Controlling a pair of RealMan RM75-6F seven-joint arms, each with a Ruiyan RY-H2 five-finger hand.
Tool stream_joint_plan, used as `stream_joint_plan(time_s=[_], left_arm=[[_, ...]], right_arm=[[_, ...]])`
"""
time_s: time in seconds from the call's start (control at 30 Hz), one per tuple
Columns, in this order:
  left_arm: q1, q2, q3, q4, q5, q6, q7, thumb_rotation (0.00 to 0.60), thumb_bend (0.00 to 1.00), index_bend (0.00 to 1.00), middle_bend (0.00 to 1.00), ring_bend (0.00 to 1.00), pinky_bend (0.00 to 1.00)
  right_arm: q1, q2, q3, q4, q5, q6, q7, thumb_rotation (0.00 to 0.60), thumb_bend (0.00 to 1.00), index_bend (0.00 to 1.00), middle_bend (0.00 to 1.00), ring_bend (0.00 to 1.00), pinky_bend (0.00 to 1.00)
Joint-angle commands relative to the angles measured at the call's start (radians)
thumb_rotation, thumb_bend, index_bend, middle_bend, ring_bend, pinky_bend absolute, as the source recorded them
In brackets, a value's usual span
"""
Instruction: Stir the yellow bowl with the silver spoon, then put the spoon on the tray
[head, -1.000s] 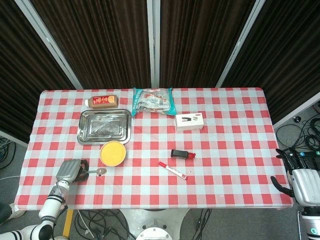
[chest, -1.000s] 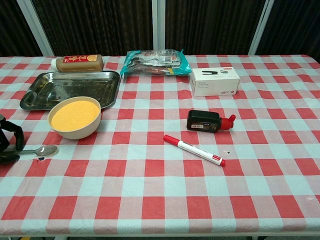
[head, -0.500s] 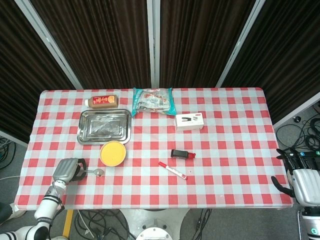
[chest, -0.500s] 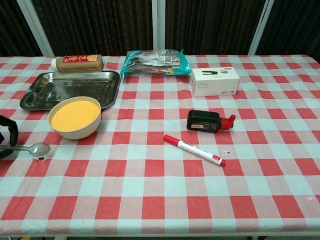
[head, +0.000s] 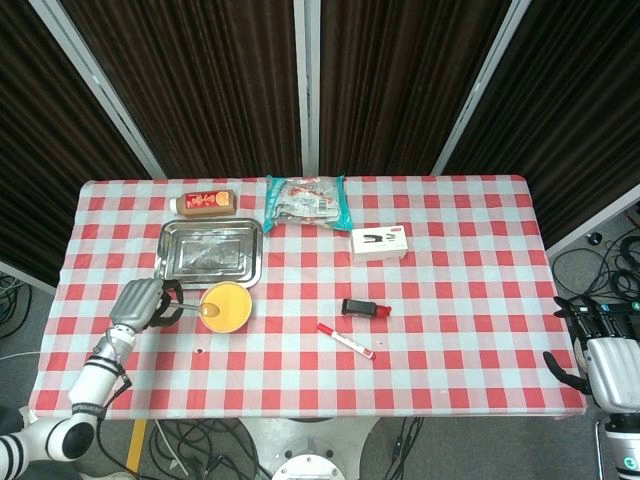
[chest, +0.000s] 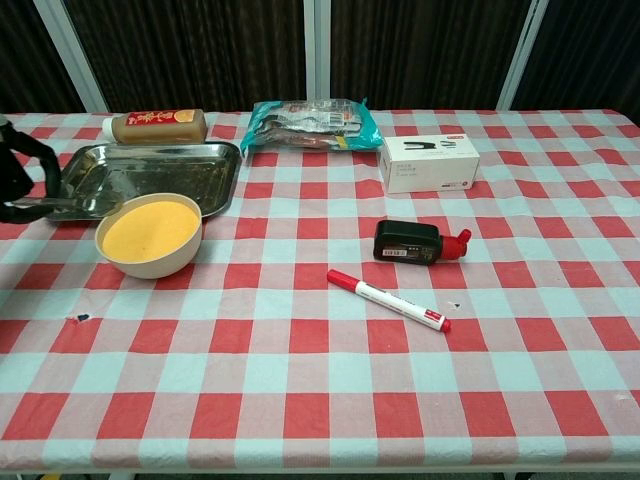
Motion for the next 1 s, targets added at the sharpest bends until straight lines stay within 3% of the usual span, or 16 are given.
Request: stream_joint_plan(time_s=[0.03,0.27,0.5,0.6,0.67,0.8,1.0], left_arm=[[-0.060,-0.044,-0.019,0.047,-0.072,-0.059,0.061,0.600,0.38,0.63,1.00,0.95,1.00],[-0.108,-0.085,-0.004,0.093,-0.172,-0.098,0.138,0.600,0.38,0.59,0.99,0.95,1.00],[-0.116,-0.054,0.006,0.054,-0.178,-0.094,0.137,0.600,0.38,0.32,0.97,0.95,1.00],[-0.098,-0.030,0.005,0.021,-0.146,-0.049,0.114,0.600,0.38,0.27,0.97,0.95,1.00],[-0.082,-0.025,0.006,0.012,-0.089,-0.004,0.086,0.600,0.38,0.29,0.97,0.95,1.00],[-0.079,-0.034,0.043,0.056,0.030,0.033,0.084,0.600,0.38,0.46,0.98,0.95,1.00],[-0.106,-0.067,0.075,0.129,0.068,0.027,0.179,0.600,0.38,0.51,0.99,0.95,1.00]], right_arm=[[-0.003,0.000,0.000,0.004,0.003,0.004,0.005,0.600,0.21,0.13,0.31,0.10,0.20],[-0.008,-0.006,0.002,0.016,0.017,0.002,0.016,0.600,0.21,0.13,0.31,0.10,0.21],[-0.003,-0.008,0.006,0.008,0.015,-0.002,0.006,0.600,0.21,0.13,0.31,0.10,0.21],[-0.002,-0.008,0.007,0.004,0.014,-0.001,0.003,0.600,0.21,0.13,0.31,0.10,0.21],[0.000,-0.008,0.008,0.003,0.013,-0.002,0.001,0.600,0.21,0.13,0.31,0.10,0.21],[0.002,-0.003,0.010,-0.002,0.008,0.000,-0.003,0.600,0.21,0.13,0.31,0.10,0.21],[0.001,0.028,0.035,-0.024,0.018,0.027,-0.013,0.600,0.21,0.13,0.32,0.10,0.21]])
